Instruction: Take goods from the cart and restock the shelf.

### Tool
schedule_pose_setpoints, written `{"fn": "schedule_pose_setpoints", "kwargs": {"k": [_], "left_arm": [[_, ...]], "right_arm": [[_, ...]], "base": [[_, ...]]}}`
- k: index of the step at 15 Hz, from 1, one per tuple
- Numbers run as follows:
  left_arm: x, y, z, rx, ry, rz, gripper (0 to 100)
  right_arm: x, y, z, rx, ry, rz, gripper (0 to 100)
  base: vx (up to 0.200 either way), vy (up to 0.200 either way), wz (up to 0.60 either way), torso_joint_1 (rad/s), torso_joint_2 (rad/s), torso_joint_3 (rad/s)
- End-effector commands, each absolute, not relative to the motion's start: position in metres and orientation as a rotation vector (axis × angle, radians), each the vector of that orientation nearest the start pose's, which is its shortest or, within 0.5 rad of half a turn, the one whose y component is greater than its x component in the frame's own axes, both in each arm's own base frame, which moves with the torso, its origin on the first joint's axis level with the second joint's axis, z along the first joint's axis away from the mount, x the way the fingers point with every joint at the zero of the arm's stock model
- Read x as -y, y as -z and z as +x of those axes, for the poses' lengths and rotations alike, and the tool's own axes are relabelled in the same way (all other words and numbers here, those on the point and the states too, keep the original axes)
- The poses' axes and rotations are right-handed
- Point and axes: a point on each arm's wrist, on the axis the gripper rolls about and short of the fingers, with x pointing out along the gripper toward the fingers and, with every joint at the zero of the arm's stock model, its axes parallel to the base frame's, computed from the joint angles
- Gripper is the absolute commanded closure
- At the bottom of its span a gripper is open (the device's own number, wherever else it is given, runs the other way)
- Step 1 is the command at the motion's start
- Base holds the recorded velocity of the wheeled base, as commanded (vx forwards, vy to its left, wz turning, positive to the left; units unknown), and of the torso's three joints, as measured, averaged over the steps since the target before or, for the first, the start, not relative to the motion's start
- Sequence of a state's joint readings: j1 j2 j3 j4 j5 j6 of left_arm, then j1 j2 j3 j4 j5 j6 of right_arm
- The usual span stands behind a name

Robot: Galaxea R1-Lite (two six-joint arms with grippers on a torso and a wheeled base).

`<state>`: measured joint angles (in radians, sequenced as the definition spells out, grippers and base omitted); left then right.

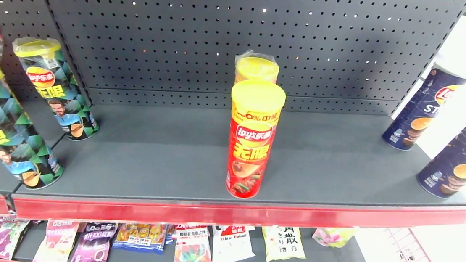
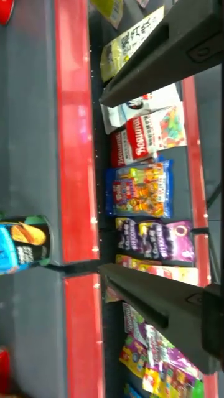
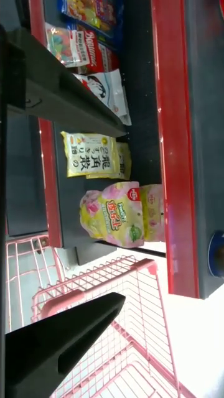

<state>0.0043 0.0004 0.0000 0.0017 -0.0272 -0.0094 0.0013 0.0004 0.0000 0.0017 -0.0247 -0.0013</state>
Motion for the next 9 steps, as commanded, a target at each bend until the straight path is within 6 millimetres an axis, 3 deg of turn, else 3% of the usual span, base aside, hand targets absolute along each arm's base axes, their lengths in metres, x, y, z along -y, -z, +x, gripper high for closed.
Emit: {"fn": "schedule_pose_setpoints", "kwargs": {"k": [1,4,9], "left_arm": [[0.0007,-0.0753,-0.0228,-0.002,0.023,-0.011,0],[0.0007,-0.0753,-0.0228,-0.002,0.021,-0.011,0],[0.0007,-0.0753,-0.0228,-0.002,0.021,-0.009,0]], "right_arm": [[0.0006,-0.0753,-0.0228,-0.002,0.023,-0.002,0],[0.0006,-0.0753,-0.0228,-0.002,0.023,-0.002,0],[0.0006,-0.0753,-0.0228,-0.002,0.023,-0.002,0]], "base": [[0.0,0.0,0.0,0.0,0.0,0.0],[0.0,0.0,0.0,0.0,0.0,0.0],[0.0,-0.2,0.0,0.008,0.0,0.002]]}}
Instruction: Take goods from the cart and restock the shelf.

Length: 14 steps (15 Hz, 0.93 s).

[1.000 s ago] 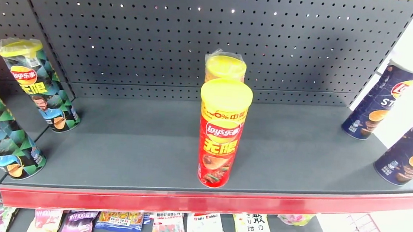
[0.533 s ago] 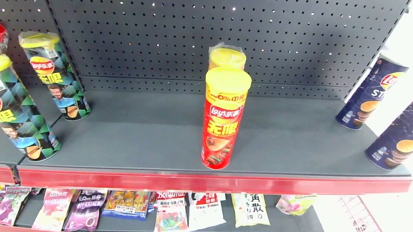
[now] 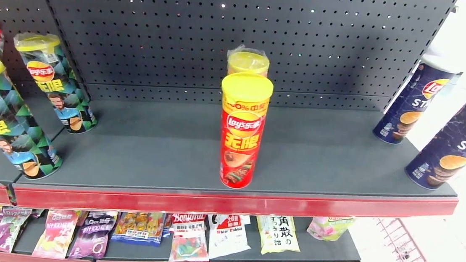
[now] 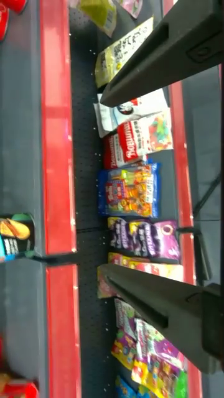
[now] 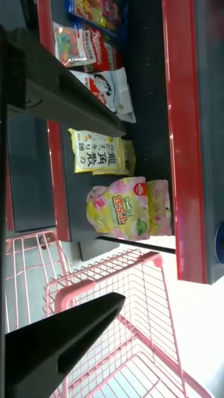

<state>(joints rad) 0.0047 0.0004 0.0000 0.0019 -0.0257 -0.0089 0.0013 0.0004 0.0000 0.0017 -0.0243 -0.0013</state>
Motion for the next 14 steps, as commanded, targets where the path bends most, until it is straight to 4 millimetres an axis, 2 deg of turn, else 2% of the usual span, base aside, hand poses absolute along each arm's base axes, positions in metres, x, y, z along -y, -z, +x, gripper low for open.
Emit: {"fn": "schedule_pose_setpoints", "kwargs": {"k": [1,14], "left_arm": [[0.0007,-0.0753,-0.0228,-0.002,0.021,-0.009,0],[0.0007,-0.0753,-0.0228,-0.002,0.021,-0.009,0]], "right_arm": [[0.0006,-0.0753,-0.0228,-0.002,0.023,-0.002,0],[0.0006,-0.0753,-0.0228,-0.002,0.02,-0.005,0]], "base": [[0.0,0.0,0.0,0.0,0.0,0.0],[0.0,0.0,0.0,0.0,0.0,0.0]]}}
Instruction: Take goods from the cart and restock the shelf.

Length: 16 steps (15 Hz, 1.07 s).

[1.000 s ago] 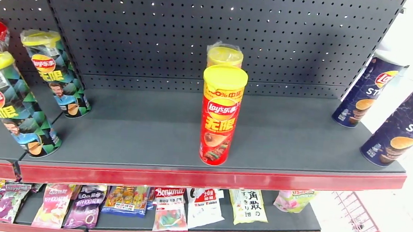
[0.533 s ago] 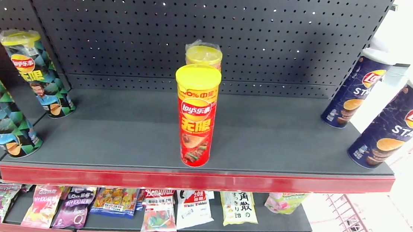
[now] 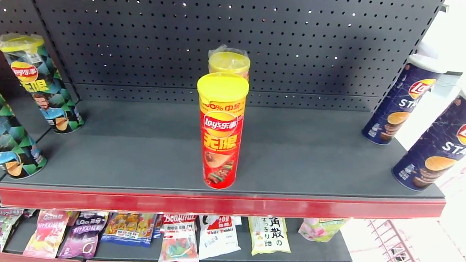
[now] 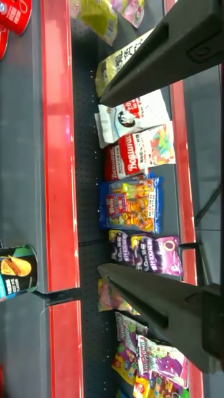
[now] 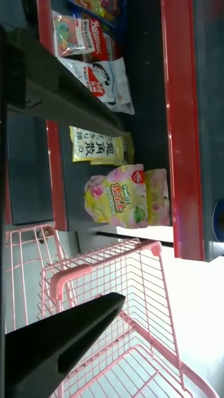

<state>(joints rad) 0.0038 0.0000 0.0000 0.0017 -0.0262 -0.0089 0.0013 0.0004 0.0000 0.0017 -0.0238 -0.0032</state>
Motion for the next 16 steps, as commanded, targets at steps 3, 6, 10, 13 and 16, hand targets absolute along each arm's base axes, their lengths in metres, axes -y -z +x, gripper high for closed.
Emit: {"fn": "schedule_pose_setpoints", "kwargs": {"k": [3,6,10,13,16], "left_arm": [[0.0007,-0.0753,-0.0228,-0.002,0.021,-0.009,0],[0.0007,-0.0753,-0.0228,-0.002,0.021,-0.009,0],[0.0007,-0.0753,-0.0228,-0.002,0.021,-0.009,0],[0.0007,-0.0753,-0.0228,-0.002,0.021,-0.009,0],[0.0007,-0.0753,-0.0228,-0.002,0.021,-0.009,0]], "right_arm": [[0.0005,-0.0757,-0.0229,0.0,0.02,-0.006,0],[0.0005,-0.0753,-0.0228,-0.002,0.02,-0.006,0],[0.0005,-0.0753,-0.0228,-0.002,0.02,-0.002,0],[0.0006,-0.0753,-0.0228,-0.002,0.021,0.0,0],[0.0006,-0.0753,-0.0228,-0.001,0.025,0.006,0]], "base": [[0.0,0.0,0.0,0.0,0.0,0.0],[0.0,0.0,0.0,0.0,0.0,0.0],[0.0,0.0,0.0,0.0,0.0,0.0],[0.0,0.0,0.0,0.0,0.0,0.0],[0.0,0.0,0.0,0.0,0.0,0.0]]}}
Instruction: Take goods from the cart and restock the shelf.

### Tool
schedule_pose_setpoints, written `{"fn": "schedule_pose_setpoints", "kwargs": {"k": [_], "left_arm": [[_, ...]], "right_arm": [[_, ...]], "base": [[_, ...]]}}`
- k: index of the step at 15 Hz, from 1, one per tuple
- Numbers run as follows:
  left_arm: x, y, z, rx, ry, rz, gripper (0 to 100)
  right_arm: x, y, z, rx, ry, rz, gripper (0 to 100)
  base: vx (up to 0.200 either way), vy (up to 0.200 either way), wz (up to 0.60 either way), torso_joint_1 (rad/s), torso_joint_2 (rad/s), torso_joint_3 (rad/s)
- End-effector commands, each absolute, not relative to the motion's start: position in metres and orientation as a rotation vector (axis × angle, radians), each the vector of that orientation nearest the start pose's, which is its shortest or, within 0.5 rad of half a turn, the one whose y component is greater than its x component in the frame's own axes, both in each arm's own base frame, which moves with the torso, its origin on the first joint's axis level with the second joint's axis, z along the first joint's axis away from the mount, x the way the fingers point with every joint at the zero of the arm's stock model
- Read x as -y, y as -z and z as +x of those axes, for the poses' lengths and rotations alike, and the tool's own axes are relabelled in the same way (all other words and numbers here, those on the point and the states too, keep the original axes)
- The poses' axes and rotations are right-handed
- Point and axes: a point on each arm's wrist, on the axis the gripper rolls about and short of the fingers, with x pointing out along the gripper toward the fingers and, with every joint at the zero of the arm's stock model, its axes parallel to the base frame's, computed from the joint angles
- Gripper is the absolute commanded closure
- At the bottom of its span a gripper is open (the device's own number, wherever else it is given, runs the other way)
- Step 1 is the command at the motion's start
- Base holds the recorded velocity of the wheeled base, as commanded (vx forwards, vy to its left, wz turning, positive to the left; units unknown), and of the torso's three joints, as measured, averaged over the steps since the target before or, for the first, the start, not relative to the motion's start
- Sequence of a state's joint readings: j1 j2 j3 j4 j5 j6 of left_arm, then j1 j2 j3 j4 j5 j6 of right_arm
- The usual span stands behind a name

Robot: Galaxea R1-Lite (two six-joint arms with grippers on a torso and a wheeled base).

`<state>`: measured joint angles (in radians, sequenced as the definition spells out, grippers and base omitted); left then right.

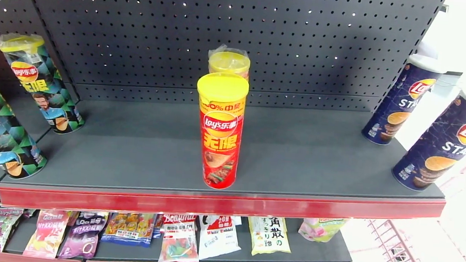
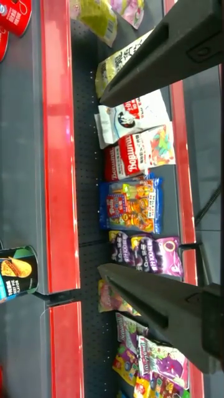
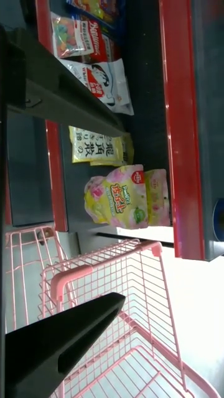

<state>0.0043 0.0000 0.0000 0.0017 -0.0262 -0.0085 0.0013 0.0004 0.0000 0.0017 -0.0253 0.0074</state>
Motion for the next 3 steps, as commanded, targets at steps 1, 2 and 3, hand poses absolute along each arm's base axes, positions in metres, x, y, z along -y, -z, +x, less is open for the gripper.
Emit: {"fn": "schedule_pose_setpoints", "kwargs": {"k": [1,2,3], "left_arm": [[0.0007,-0.0753,-0.0228,-0.002,0.021,-0.009,0],[0.0007,-0.0753,-0.0228,-0.002,0.021,-0.009,0],[0.0007,-0.0753,-0.0228,-0.002,0.021,-0.009,0]], "right_arm": [[0.0006,-0.0753,-0.0228,-0.001,0.025,0.008,0],[0.0006,-0.0753,-0.0228,-0.002,0.023,0.002,0],[0.0006,-0.0753,-0.0228,-0.002,0.023,0.0,0]], "base": [[0.0,0.0,0.0,0.0,0.0,0.0],[0.0,0.0,0.0,0.0,0.0,0.0],[0.0,0.0,0.0,0.0,0.0,0.0]]}}
